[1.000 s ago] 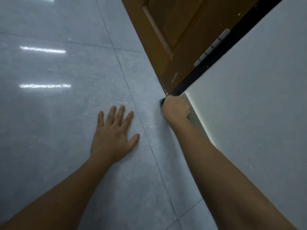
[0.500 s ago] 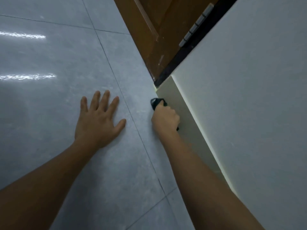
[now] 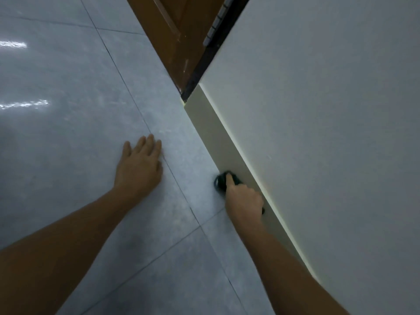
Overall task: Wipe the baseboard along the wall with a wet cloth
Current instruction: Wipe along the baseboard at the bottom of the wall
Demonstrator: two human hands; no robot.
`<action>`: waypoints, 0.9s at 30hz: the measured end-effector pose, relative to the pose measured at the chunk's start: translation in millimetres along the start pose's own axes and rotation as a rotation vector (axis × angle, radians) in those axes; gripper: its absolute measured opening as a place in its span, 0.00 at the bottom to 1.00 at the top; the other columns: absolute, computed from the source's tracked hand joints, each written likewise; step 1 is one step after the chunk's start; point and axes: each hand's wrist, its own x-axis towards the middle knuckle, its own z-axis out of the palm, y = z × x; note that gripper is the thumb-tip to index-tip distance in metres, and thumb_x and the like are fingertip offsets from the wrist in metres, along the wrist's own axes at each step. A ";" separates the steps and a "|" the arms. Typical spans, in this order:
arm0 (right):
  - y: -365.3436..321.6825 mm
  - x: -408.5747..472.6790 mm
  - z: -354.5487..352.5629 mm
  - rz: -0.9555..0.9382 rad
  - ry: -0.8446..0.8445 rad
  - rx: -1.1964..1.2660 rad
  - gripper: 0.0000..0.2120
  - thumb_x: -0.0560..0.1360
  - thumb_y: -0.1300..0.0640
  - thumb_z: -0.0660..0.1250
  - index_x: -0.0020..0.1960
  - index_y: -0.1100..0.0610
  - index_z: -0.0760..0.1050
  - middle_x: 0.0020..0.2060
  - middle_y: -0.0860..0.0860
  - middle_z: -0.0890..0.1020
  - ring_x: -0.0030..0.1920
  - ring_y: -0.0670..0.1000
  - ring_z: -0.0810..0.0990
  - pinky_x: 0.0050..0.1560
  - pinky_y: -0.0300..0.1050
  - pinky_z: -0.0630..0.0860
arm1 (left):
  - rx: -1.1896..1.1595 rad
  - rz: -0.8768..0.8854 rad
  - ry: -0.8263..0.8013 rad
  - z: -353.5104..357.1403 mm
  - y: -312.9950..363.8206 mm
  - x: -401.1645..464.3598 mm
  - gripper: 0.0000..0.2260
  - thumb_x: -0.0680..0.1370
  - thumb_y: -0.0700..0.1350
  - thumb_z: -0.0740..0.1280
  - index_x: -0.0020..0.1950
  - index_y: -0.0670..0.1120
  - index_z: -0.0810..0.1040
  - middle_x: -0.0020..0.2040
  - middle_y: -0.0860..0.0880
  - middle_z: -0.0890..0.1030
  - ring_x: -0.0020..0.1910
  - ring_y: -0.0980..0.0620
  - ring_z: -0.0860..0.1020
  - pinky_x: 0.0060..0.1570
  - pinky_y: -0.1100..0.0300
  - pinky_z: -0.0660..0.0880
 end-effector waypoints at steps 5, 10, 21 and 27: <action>40.0 -51.2 29.6 0.012 -0.045 -0.018 0.28 0.81 0.62 0.54 0.78 0.52 0.49 0.54 0.57 0.79 0.47 0.56 0.82 0.45 0.49 0.78 | -0.020 0.057 0.006 43.7 48.9 -56.0 0.31 0.75 0.56 0.51 0.72 0.39 0.67 0.73 0.38 0.67 0.73 0.39 0.65 0.72 0.41 0.53; 50.2 -46.5 16.5 0.054 0.162 0.006 0.31 0.70 0.61 0.74 0.71 0.54 0.70 0.36 0.57 0.81 0.26 0.54 0.79 0.25 0.45 0.75 | 0.048 0.054 0.046 51.5 50.9 -60.1 0.34 0.76 0.60 0.50 0.76 0.42 0.59 0.77 0.40 0.60 0.76 0.42 0.57 0.73 0.43 0.47; 38.0 -47.0 38.7 0.075 0.128 0.146 0.28 0.80 0.60 0.58 0.77 0.47 0.55 0.49 0.56 0.80 0.40 0.55 0.80 0.35 0.45 0.70 | 0.061 0.039 0.066 52.9 54.1 -61.3 0.34 0.75 0.60 0.51 0.76 0.42 0.59 0.77 0.40 0.59 0.76 0.42 0.57 0.74 0.41 0.51; 11.8 14.9 -6.9 0.039 0.267 0.222 0.25 0.80 0.60 0.55 0.76 0.49 0.57 0.49 0.57 0.81 0.46 0.57 0.81 0.39 0.46 0.70 | 0.066 0.039 0.078 54.4 54.7 -59.2 0.34 0.76 0.61 0.51 0.77 0.42 0.59 0.77 0.41 0.58 0.77 0.42 0.57 0.74 0.42 0.49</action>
